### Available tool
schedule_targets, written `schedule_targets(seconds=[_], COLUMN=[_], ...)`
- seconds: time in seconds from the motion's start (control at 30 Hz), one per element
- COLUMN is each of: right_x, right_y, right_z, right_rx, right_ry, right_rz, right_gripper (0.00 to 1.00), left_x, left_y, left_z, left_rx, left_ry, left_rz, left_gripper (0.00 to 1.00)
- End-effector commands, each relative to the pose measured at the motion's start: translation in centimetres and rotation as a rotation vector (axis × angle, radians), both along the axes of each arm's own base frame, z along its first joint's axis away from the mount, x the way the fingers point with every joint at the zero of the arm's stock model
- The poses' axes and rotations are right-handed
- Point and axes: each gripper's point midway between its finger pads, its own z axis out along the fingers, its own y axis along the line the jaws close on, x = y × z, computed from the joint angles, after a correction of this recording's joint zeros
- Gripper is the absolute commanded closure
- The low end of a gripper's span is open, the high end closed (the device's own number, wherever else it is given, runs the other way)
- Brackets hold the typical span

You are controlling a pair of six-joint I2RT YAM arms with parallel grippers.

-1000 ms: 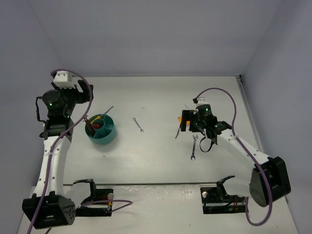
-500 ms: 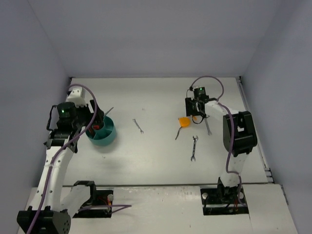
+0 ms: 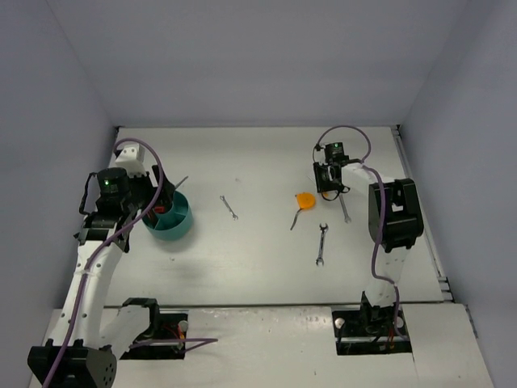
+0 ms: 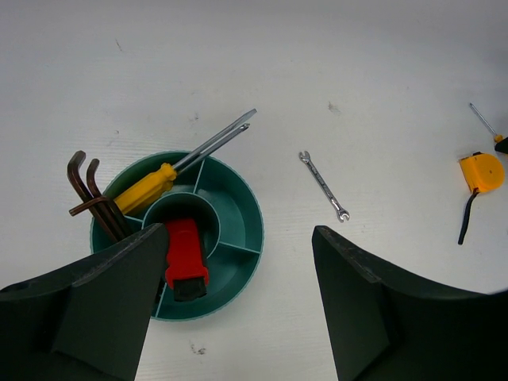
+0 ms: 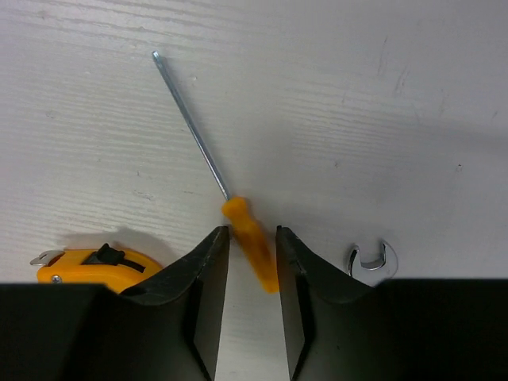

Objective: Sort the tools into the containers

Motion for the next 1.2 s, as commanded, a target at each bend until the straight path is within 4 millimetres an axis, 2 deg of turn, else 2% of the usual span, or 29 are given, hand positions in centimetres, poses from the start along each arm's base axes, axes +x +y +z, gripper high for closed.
schedule_targets(seconds=[0.0, 0.03, 0.1, 0.17, 0.27, 0.37, 0.4, 0.43, 0.47, 0.57, 0.6, 0.63, 0.7, 0.87, 0.97, 1.07, 1.17], right_x=[-0.2, -0.3, -0.3, 0.0, 0.1, -0.6, -1.2, -2.1, -2.1, -5.5, -6.4, -7.3, -9.7, -13.0, -13.9, -14.6, -14.9], right_y=[-0.1, -0.2, 0.0, 0.5, 2.5, 5.6, 6.9, 8.8, 9.1, 13.9, 15.1, 15.7, 17.9, 20.2, 21.1, 21.6, 21.8], right_z=[-0.1, -0.1, 0.5, 2.5, 7.5, 12.2, 14.1, 14.9, 16.2, 20.8, 22.1, 22.1, 25.0, 26.5, 27.3, 28.3, 28.8], right_rx=[-0.015, -0.019, -0.020, -0.013, 0.018, 0.071, 0.096, 0.113, 0.132, 0.258, 0.291, 0.310, 0.399, 0.527, 0.569, 0.599, 0.613], right_ry=[0.016, 0.015, 0.002, -0.046, -0.169, -0.295, -0.345, -0.361, -0.406, -0.527, -0.562, -0.565, -0.649, -0.689, -0.693, -0.709, -0.714], right_rz=[0.024, 0.024, 0.027, 0.042, 0.076, 0.117, 0.138, 0.180, 0.180, 0.273, 0.300, 0.306, 0.338, 0.383, 0.412, 0.430, 0.445], right_gripper=[0.89, 0.94, 1.00, 1.00, 1.00, 1.00, 1.00, 1.00, 1.00, 1.00, 1.00, 1.00, 1.00, 1.00, 1.00, 1.00, 1.00], left_x=[1.0, 1.1, 1.1, 1.0, 0.6, 0.2, 0.0, 0.1, -0.1, -0.1, -0.1, -0.3, 0.0, -0.3, -0.2, 0.3, 0.7], left_y=[-0.7, -0.9, -1.9, -3.1, -6.2, -9.1, -10.2, -10.9, -11.5, -14.2, -15.1, -15.8, -17.0, -19.4, -20.2, -20.5, -21.3], left_z=[1.8, 1.8, 2.0, 2.5, 4.3, 6.9, 7.7, 8.6, 8.8, 11.5, 12.1, 12.5, 13.1, 14.2, 14.8, 14.3, 13.9], left_rx=[-0.020, -0.030, -0.067, -0.108, -0.186, -0.283, -0.309, -0.344, -0.349, -0.450, -0.471, -0.482, -0.504, -0.516, -0.507, -0.485, -0.479], left_ry=[-0.051, -0.047, -0.040, -0.036, -0.041, -0.058, -0.066, -0.084, -0.086, -0.160, -0.179, -0.189, -0.204, -0.247, -0.296, -0.287, -0.280], left_rz=[-0.024, -0.027, -0.049, -0.079, -0.142, -0.185, -0.209, -0.216, -0.233, -0.284, -0.302, -0.315, -0.325, -0.374, -0.374, -0.349, -0.353], left_gripper=[0.30, 0.30, 0.30, 0.30, 0.30, 0.30, 0.30, 0.30, 0.30, 0.30, 0.30, 0.30, 0.30, 0.30, 0.32, 0.40, 0.43])
